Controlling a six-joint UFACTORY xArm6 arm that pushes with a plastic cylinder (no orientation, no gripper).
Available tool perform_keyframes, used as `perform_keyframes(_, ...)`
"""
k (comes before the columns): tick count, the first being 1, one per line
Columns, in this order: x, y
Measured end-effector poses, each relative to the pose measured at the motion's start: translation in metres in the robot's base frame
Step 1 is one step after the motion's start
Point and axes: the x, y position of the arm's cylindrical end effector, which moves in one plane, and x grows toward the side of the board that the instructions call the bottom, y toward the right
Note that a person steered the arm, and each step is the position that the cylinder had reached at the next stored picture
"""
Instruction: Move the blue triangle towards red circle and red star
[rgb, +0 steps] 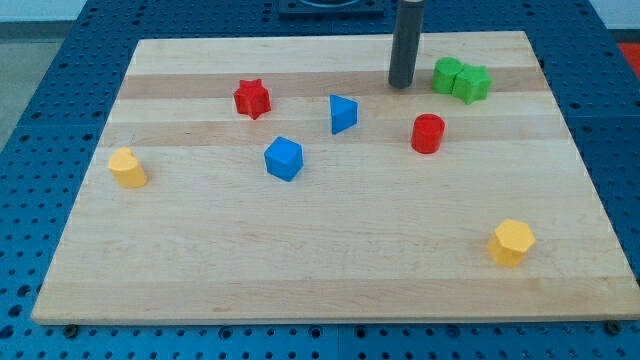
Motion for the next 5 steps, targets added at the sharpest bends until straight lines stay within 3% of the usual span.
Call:
perform_keyframes(2,0.042,0.018)
perform_keyframes(3,0.062,0.071)
perform_keyframes(4,0.115,0.064)
perform_keyframes(5,0.134,0.057)
